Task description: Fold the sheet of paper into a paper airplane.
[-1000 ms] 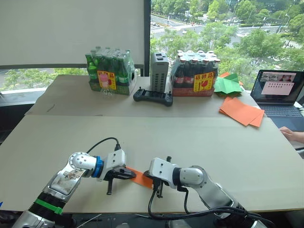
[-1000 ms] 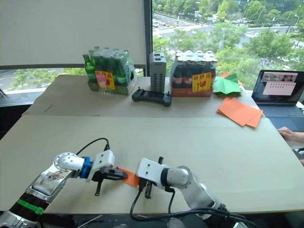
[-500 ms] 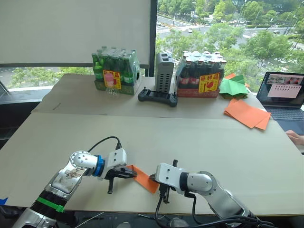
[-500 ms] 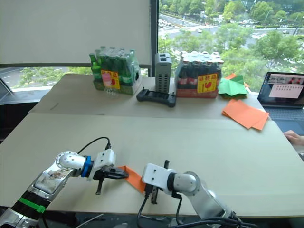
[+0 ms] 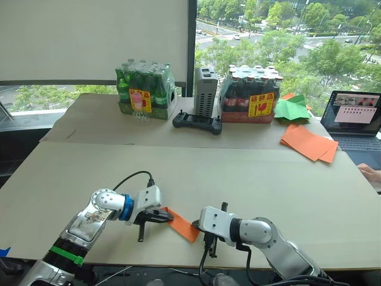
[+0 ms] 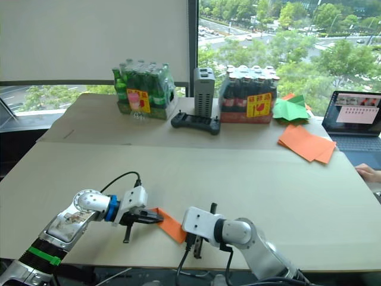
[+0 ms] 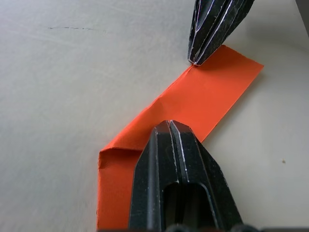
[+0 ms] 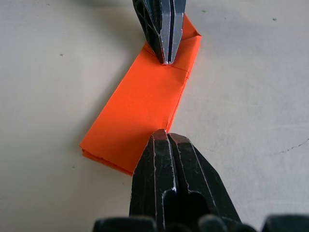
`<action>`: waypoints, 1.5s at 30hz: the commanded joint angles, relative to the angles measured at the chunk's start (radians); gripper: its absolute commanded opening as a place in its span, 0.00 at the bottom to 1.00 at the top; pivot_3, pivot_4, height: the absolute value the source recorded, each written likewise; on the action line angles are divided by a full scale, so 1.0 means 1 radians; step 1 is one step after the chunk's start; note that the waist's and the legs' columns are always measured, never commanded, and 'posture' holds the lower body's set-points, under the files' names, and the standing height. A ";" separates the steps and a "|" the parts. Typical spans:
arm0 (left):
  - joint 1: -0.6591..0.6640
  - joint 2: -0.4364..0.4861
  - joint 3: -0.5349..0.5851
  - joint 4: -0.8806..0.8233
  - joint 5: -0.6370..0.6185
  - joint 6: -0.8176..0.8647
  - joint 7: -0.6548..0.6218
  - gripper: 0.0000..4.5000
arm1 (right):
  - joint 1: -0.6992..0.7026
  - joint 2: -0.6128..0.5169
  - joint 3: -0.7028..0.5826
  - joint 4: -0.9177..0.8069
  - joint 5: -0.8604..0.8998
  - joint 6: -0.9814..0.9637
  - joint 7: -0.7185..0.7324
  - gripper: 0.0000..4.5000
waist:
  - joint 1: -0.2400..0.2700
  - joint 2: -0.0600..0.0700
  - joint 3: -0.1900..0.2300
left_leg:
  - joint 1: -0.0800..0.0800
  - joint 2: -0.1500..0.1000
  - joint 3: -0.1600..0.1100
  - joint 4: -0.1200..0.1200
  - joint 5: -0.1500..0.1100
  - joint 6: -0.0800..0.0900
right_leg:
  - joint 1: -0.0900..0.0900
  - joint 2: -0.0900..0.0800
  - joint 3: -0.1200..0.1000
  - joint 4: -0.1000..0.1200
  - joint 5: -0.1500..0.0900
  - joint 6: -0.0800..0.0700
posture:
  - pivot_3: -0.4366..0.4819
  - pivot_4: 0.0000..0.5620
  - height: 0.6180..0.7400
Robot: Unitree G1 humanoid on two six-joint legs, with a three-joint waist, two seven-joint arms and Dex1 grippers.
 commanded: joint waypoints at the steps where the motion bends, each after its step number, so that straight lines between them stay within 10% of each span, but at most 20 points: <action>1: -0.008 -0.010 -0.026 0.018 0.032 0.008 0.011 0.00 | 0.028 -0.035 0.020 0.061 -0.039 0.055 0.007 0.01 | 0.000 0.000 0.000 | 0.000 0.000 0.000 0.000 0.000 0.000 | 0.000 0.000 0.000 0.000 0.000 0.000 | 0.48 0.27 0.94; 45: -0.008 -0.066 -0.085 0.111 0.101 -0.070 0.035 0.00 | -0.032 0.118 -0.056 -0.029 0.035 0.020 -0.063 0.01 | -0.005 0.001 -0.007 | 0.001 0.000 0.000 0.000 0.000 0.000 | 0.000 0.001 0.000 0.000 0.000 0.000 | 0.48 0.27 0.94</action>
